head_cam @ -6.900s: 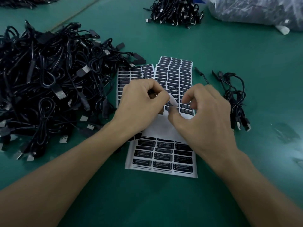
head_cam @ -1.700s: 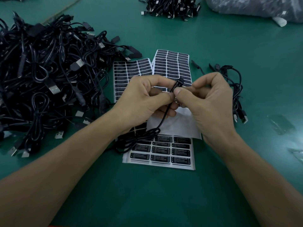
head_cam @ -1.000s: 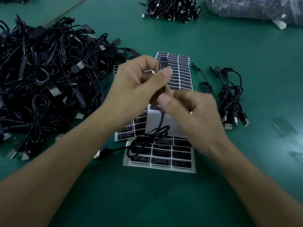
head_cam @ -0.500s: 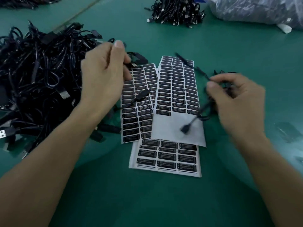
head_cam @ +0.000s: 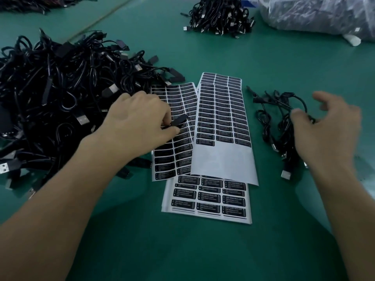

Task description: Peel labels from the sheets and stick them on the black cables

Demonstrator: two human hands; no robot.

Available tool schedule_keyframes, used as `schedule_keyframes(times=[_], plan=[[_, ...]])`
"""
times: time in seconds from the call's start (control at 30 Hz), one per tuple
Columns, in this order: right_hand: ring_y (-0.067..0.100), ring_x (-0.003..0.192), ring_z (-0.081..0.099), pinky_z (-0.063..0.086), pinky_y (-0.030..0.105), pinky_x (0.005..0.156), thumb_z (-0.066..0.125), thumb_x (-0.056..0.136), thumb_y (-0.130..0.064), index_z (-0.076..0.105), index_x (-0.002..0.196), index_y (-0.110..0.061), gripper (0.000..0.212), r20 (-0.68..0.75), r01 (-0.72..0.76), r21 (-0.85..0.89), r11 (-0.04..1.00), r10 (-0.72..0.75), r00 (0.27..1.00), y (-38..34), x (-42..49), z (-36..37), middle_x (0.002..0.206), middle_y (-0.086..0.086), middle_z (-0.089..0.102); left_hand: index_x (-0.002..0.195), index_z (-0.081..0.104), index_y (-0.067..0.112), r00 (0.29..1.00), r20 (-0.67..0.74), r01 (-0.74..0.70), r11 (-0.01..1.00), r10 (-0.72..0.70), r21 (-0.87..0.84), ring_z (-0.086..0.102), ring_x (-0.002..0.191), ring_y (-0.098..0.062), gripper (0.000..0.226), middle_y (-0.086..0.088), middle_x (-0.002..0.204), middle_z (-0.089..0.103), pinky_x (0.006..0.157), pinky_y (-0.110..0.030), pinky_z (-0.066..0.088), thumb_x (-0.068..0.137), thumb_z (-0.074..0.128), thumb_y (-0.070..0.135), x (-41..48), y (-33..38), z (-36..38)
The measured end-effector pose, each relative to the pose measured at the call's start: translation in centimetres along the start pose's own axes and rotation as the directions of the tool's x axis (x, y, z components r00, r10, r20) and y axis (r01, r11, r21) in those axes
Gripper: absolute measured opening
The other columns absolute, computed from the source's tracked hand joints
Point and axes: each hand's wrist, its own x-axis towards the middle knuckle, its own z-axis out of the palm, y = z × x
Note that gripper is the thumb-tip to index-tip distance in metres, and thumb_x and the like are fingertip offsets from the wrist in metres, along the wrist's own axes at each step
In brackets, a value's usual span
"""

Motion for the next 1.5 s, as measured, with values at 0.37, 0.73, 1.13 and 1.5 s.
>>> schedule_keyframes(times=[0.37, 0.73, 1.13, 1.5], plan=[[0.020, 0.106, 0.054, 0.034, 0.029, 0.094, 0.067, 0.093, -0.028, 0.071, 0.115, -0.018, 0.025, 0.256, 0.412, 0.009, 0.911, -0.400, 0.880, -3.2, -4.5, 1.9, 0.106, -0.004, 0.063, 0.103, 0.058, 0.013, 0.811, -0.584, -0.139, 0.984, 0.048, -0.113, 0.058, 0.087, -0.026, 0.017, -0.004, 0.100, 0.063, 0.084, -0.038, 0.032, 0.102, 0.052, 0.029, -0.2, 1.3, 0.0], [0.023, 0.140, 0.022, 0.019, 0.048, 0.110, 0.033, 0.076, -0.088, 0.027, 0.152, -0.038, 0.092, 0.561, 0.382, -0.294, 0.876, -0.165, 0.811, -3.7, -5.1, 1.2, 0.152, 0.000, 0.040, 0.108, 0.035, 0.021, 0.837, -0.499, -0.408, 0.865, 0.226, -0.292, 0.034, 0.050, -0.006, 0.004, 0.018, 0.066, 0.031, 0.046, -0.025, 0.020, 0.106, 0.038, 0.023, -0.8, 3.6, 0.2], [0.014, 0.141, 0.031, 0.017, 0.038, 0.112, 0.062, 0.083, -0.066, 0.034, 0.150, -0.038, 0.078, 0.602, 0.326, -0.072, 0.943, -0.219, 0.768, -3.6, -5.2, 1.5, 0.146, -0.008, 0.048, 0.103, 0.048, 0.021, 0.974, -0.129, -0.221, 0.909, 0.186, -0.354, 0.053, 0.067, -0.018, 0.025, 0.008, 0.076, 0.054, 0.058, -0.039, 0.040, 0.105, 0.032, 0.041, -0.3, 3.9, 2.7], [0.012, 0.131, 0.048, 0.041, 0.043, 0.111, 0.078, 0.084, -0.017, 0.047, 0.144, -0.031, 0.069, 0.449, 0.247, 0.173, 0.953, -0.300, 0.842, -3.7, -5.5, 1.6, 0.145, -0.008, 0.046, 0.083, 0.034, 0.032, 0.970, -0.091, -0.242, 0.843, 0.227, -0.480, 0.057, 0.076, -0.012, 0.042, 0.011, 0.086, 0.055, 0.064, -0.044, 0.052, 0.081, 0.072, 0.050, -0.6, 4.4, 3.1]])
